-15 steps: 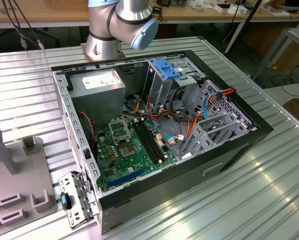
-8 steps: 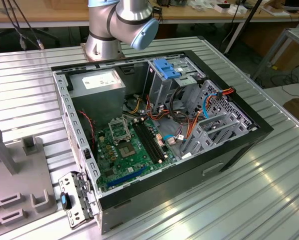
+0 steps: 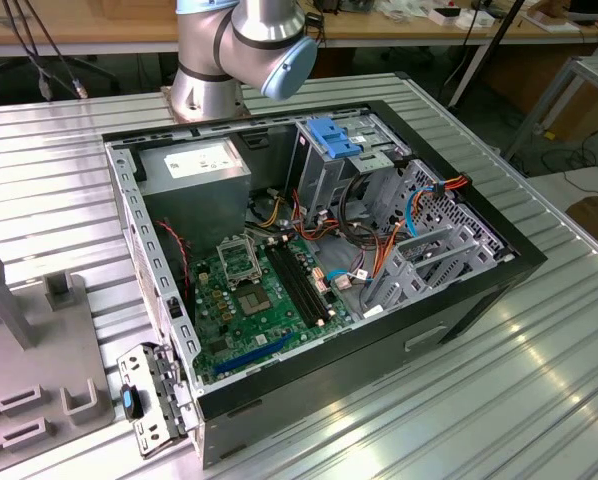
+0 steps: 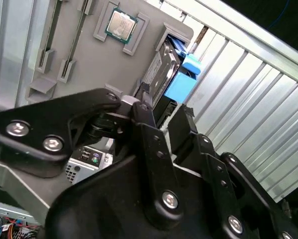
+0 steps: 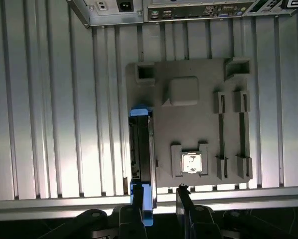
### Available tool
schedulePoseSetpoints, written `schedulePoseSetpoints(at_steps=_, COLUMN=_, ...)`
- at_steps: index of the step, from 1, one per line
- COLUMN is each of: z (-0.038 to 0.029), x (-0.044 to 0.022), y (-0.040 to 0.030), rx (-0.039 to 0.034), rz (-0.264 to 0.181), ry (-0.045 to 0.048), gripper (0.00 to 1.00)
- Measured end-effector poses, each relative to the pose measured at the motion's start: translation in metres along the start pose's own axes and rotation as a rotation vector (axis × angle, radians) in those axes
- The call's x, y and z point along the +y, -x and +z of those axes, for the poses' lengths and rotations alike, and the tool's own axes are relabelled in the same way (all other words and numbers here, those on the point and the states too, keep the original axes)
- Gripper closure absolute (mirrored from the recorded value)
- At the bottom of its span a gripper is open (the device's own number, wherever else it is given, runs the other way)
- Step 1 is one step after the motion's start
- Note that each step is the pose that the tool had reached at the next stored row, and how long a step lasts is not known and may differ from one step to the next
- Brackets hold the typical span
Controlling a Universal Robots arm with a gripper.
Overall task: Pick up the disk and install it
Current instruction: 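Pick up the disk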
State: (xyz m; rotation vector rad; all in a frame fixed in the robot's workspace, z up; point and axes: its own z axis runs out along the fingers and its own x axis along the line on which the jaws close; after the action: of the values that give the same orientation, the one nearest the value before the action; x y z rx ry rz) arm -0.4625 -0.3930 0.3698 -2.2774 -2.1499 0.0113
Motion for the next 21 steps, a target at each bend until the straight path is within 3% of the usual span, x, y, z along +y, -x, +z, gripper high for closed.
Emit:
schedulePoseSetpoints(at_steps=1, z=0.0000, x=0.0000, y=0.0000, rx=0.0000, rz=0.000, ry=0.0000, gripper=0.58)
schedulePoseSetpoints(at_steps=2, z=0.0000, x=0.0000, y=0.0000, rx=0.0000, rz=0.000, ry=0.0000, gripper=0.46)
schedulePoseSetpoints(at_steps=12, z=0.0023, x=-0.0028, y=-0.0022, rx=0.0000, rz=0.001, ry=0.0000, gripper=0.46)
schedulePoseSetpoints(at_steps=15, z=0.0087, x=-0.0047, y=-0.0063, rx=-0.0002, rz=0.001, ry=-0.0001, gripper=0.46)
schedulePoseSetpoints(at_steps=18, z=0.0199, x=-0.0086, y=-0.0135, rx=-0.0002, rz=0.001, ry=0.0000, gripper=0.46)
schedulePoseSetpoints(at_steps=21, z=0.0294, x=-0.0107, y=-0.0138, rx=-0.0002, rz=0.000, ry=0.0000, gripper=0.46)
